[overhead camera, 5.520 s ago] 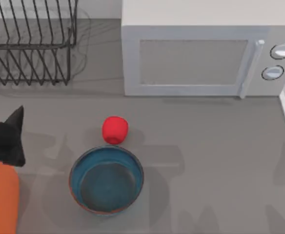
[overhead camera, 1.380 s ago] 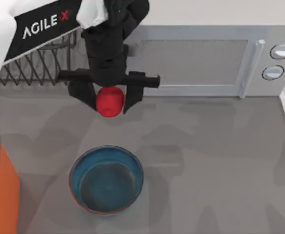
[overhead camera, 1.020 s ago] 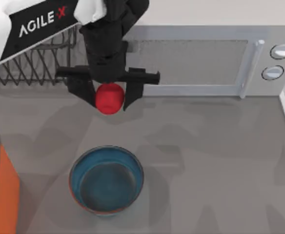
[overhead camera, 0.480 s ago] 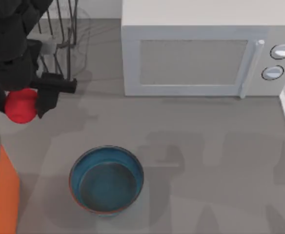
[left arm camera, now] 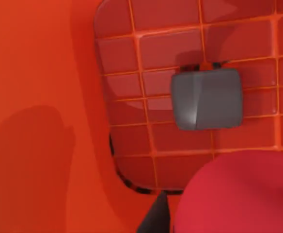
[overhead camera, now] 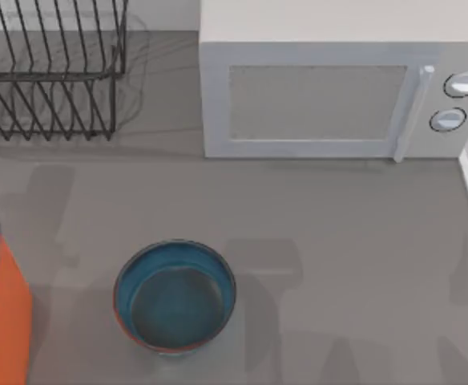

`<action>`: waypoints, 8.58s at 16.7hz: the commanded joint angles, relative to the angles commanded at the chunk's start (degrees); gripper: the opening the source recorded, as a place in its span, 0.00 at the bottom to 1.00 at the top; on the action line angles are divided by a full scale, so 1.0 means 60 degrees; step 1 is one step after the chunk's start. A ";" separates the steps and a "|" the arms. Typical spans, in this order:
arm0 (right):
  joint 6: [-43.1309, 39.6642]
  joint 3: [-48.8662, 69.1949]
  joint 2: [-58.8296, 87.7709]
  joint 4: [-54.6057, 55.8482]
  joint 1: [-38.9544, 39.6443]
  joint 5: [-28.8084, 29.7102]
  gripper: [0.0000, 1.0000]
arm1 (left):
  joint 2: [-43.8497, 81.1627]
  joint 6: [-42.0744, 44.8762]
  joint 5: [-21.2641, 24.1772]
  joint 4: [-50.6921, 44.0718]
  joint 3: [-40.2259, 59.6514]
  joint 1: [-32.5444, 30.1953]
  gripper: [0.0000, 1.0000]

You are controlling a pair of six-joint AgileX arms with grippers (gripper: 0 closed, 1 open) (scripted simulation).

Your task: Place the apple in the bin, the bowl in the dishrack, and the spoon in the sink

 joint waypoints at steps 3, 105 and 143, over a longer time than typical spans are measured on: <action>0.0000 0.0000 0.0000 0.0000 0.0000 0.0000 1.00 | -0.0155 0.0084 -0.0049 -0.0012 -0.0143 0.0103 0.00; 0.0000 0.0000 0.0000 0.0000 0.0000 0.0000 1.00 | 0.6313 -0.7332 0.2211 0.1240 0.4810 -0.7097 1.00; 0.0000 0.0000 0.0000 0.0000 0.0000 0.0000 1.00 | 0.7146 -0.7329 0.2216 0.4194 0.2760 -0.7126 0.00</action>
